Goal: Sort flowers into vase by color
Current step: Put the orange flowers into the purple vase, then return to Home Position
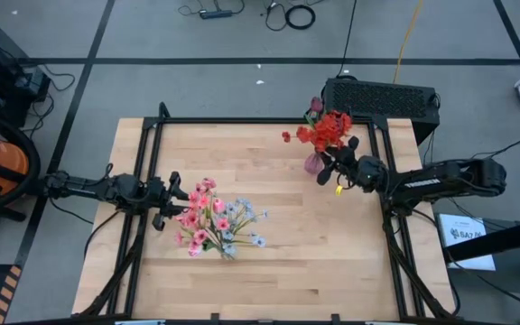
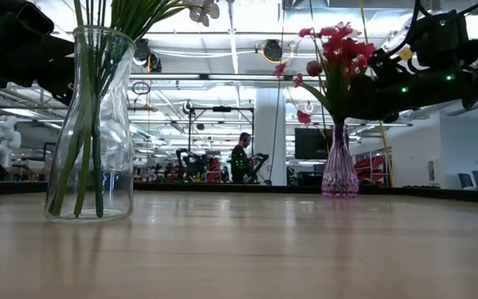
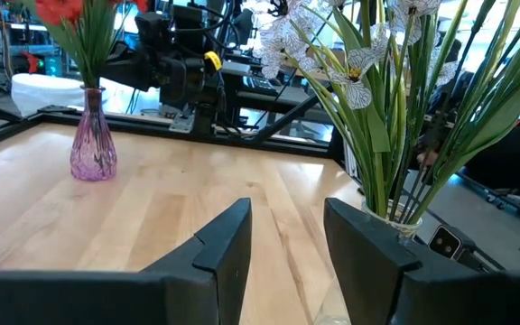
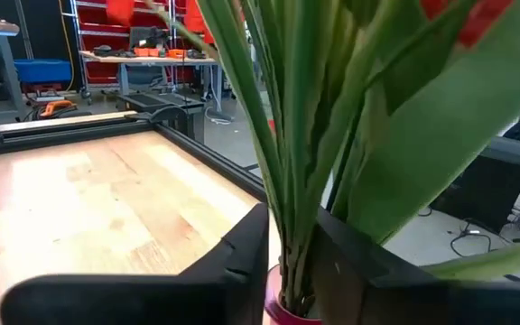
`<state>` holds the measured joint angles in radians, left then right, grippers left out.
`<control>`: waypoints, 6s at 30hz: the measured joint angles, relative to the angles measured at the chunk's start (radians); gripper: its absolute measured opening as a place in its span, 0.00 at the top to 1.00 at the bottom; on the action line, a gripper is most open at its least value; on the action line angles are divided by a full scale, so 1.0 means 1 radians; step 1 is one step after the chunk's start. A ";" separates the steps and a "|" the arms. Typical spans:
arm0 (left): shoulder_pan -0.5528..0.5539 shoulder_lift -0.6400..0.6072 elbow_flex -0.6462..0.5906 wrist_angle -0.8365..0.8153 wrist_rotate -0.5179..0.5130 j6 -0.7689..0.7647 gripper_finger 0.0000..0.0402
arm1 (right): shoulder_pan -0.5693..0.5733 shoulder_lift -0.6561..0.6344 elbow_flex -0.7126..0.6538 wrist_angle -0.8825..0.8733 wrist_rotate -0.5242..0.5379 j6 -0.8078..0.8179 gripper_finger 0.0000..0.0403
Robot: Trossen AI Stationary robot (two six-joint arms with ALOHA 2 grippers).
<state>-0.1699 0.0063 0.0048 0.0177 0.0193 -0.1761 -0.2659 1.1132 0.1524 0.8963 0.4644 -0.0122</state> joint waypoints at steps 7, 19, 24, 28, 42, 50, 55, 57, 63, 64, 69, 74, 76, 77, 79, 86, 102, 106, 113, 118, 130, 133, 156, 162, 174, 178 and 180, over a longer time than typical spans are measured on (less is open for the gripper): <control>0.000 0.000 0.000 0.000 0.000 0.000 0.63 | 0.022 -0.043 0.000 -0.053 0.001 0.000 0.79; 0.000 0.000 0.000 0.000 0.000 0.000 0.63 | 0.041 -0.142 0.269 -0.775 0.008 0.036 0.79; 0.000 0.000 0.000 0.000 0.000 0.000 0.63 | 0.041 -0.140 0.370 -0.974 -0.004 0.058 0.79; 0.000 0.000 0.000 0.000 0.000 0.000 0.63 | 0.041 -0.139 0.413 -1.026 -0.004 0.112 0.79; 0.000 0.000 0.000 0.000 0.000 0.000 0.63 | 0.046 -0.194 0.429 -1.108 -0.095 0.211 0.79; 0.000 0.000 0.000 0.000 0.000 0.000 0.63 | 0.046 -0.257 0.429 -1.191 -0.127 0.216 0.79; 0.000 0.000 0.000 0.000 0.000 0.000 0.63 | 0.046 -0.272 0.429 -1.202 -0.158 0.209 0.79; 0.000 0.000 0.000 0.000 0.000 0.000 0.63 | 0.046 -0.272 0.429 -1.207 -0.135 0.243 0.80; 0.000 0.000 0.000 0.000 0.000 0.000 0.63 | 0.045 -0.281 0.429 -1.225 -0.126 0.242 0.83; 0.000 0.000 0.000 0.000 0.000 0.000 0.63 | 0.045 -0.284 0.429 -1.229 -0.131 0.254 0.83; 0.000 0.000 0.000 0.000 0.000 0.000 0.63 | 0.046 -0.294 0.442 -1.269 -0.126 0.284 0.86; 0.000 0.000 0.000 0.000 0.000 0.000 0.63 | 0.046 -0.293 0.500 -1.333 -0.126 0.277 0.88; 0.000 0.000 0.000 0.000 0.000 0.000 0.63 | 0.045 -0.293 0.518 -1.347 -0.143 0.254 0.88; 0.000 0.000 0.000 0.000 0.000 0.000 0.63 | 0.045 -0.293 0.528 -1.368 -0.145 0.247 0.88; 0.000 0.000 0.000 0.000 0.000 0.000 0.63 | 0.045 -0.293 0.544 -1.394 -0.152 0.259 0.88; 0.000 0.000 0.000 0.000 0.000 0.000 0.63 | 0.045 -0.254 0.544 -1.483 -0.149 0.281 0.88; 0.000 0.000 0.000 0.000 0.000 0.000 0.63 | 0.044 -0.263 0.544 -1.552 -0.234 0.288 0.52; 0.000 0.000 0.000 0.000 0.000 0.000 0.63 | 0.044 -0.305 0.544 -1.575 -0.234 0.288 0.50; 0.000 0.000 0.000 0.000 0.000 0.000 0.63 | 0.044 -0.368 0.544 -1.728 -0.240 0.322 0.50; 0.000 0.000 0.000 0.000 0.000 0.000 0.63 | 0.046 -0.395 0.544 -1.740 -0.357 0.312 0.52; 0.000 0.000 0.000 0.000 0.000 0.000 0.63 | 0.125 -0.508 0.544 -1.595 -0.590 0.305 0.75; 0.000 0.000 0.000 0.000 0.000 0.000 0.63 | 0.181 -0.538 0.544 -1.596 -0.563 0.310 0.88; 0.000 0.000 0.000 0.000 0.000 0.000 0.63 | 0.316 -0.677 -0.008 -0.781 -0.483 0.160 1.00; 0.000 0.000 0.000 0.000 0.000 0.000 0.63 | 0.311 -0.780 -0.097 -0.674 -0.461 0.158 1.00; 0.000 0.000 0.000 0.000 0.000 0.000 0.63 | 0.311 -0.937 -0.139 -0.721 -0.383 0.132 1.00; 0.000 0.000 0.000 0.000 0.000 0.000 0.63 | 0.311 -0.943 -0.138 -0.757 -0.380 0.131 1.00; 0.000 0.000 0.000 0.000 0.000 0.000 0.63 | 0.311 -0.941 -0.138 -0.776 -0.380 0.131 1.00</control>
<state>-0.1698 0.0060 0.0047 0.0177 0.0193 -0.1756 0.0448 0.1725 0.0143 0.1200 0.0841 0.1188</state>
